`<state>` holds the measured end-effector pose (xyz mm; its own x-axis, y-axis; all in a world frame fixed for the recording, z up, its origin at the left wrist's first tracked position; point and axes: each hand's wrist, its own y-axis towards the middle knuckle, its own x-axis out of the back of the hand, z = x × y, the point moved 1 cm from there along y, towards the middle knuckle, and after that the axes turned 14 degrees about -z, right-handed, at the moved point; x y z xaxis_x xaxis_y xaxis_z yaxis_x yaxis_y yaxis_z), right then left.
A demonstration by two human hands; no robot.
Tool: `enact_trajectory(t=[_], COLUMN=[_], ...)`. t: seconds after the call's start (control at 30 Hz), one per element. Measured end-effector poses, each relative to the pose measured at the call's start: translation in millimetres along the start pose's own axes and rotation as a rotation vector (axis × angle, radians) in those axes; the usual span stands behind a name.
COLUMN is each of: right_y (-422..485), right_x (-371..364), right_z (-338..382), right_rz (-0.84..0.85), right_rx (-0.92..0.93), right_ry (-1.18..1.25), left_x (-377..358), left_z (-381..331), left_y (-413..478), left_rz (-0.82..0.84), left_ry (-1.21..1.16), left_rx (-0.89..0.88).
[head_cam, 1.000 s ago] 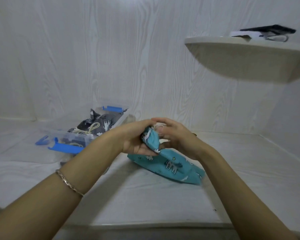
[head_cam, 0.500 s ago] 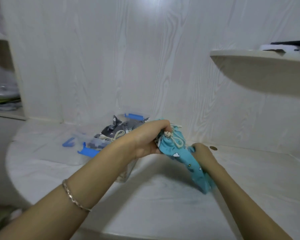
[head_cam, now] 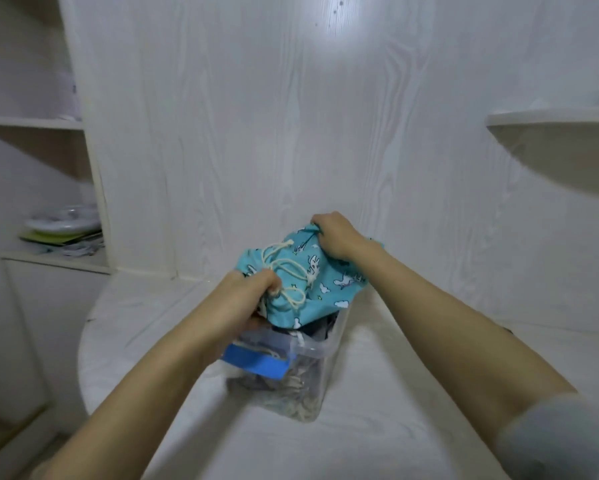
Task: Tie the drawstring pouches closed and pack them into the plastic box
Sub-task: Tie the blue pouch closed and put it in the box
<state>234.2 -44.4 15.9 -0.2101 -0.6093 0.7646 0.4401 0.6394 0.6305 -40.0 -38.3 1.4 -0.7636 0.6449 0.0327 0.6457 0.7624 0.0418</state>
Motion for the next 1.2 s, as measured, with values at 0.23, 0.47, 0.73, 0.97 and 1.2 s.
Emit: enact_trajectory(t=[0.23, 0.47, 0.73, 0.97, 1.2], right_y=[-13.7, -28.7, -36.0, -44.2, -35.5], right_x=[-20.0, 35.8, -8.0, -12.4, 33.9], right_z=[1.0, 28.7, 34.4, 42.8, 24.1], right_rz=[-0.041, 0.283, 0.885, 0.861, 0.665], right_rx=[0.031, 0.208, 0.282, 0.158, 0.122], right_ry=[0.101, -0.509, -0.601, -0.413, -0.564], left_x=[21.2, -6.4, -36.6, -73.8, -56.0], left_z=[-1.0, -3.4, 17.7, 35.1, 3.4], left_y=[21.2, 71.4, 89.2, 86.4, 83.5], left_rz=[-0.421, 0.472, 0.822, 0.861, 0.814], left_ry=[0.757, 1.152, 1.488, 1.789, 1.572], left_rx=[-0.638, -0.42, -0.037, -0.137, -0.078])
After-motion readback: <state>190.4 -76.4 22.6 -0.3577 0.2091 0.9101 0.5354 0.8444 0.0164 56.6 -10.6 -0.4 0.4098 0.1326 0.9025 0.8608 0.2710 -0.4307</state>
